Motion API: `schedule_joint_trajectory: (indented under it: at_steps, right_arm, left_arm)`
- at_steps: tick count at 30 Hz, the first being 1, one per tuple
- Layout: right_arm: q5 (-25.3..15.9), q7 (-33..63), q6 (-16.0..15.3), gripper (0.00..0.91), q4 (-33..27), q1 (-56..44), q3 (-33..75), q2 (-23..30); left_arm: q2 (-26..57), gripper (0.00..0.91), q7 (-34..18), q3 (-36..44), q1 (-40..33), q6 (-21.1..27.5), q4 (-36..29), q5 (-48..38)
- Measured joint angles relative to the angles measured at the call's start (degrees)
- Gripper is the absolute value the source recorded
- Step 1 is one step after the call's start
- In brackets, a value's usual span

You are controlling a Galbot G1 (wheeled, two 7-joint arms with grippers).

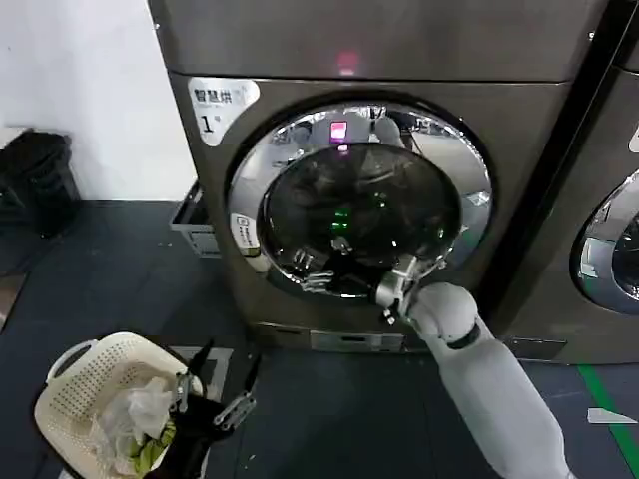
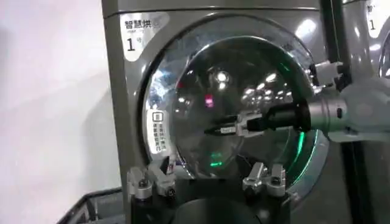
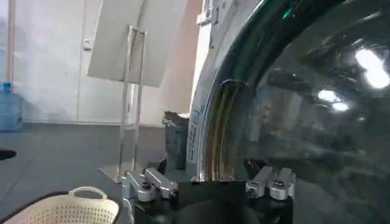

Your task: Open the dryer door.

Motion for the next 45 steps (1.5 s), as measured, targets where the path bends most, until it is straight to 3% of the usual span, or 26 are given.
schedule_joint_trajectory:
  at_steps: [29, 38, 45]
  right_arm:
    - [-2.1, -0.8, 0.4, 0.907, -7.9, 5.2, -4.8, 6.1]
    - [-1.8, -8.0, 0.5, 0.907, -7.0, 4.9, -4.3, 5.0]
    - [2.0, -12.3, -1.1, 0.907, -5.6, 4.1, -2.7, 4.1]
  left_arm:
    - [-0.1, 0.907, -1.7, -0.6, -0.1, 0.8, -0.7, -0.7]
    - [-0.2, 0.907, -2.6, -1.6, -1.3, 4.0, -1.3, -1.6]
    - [0.8, 0.907, -2.7, -4.5, -3.0, 11.4, -1.9, -2.1]
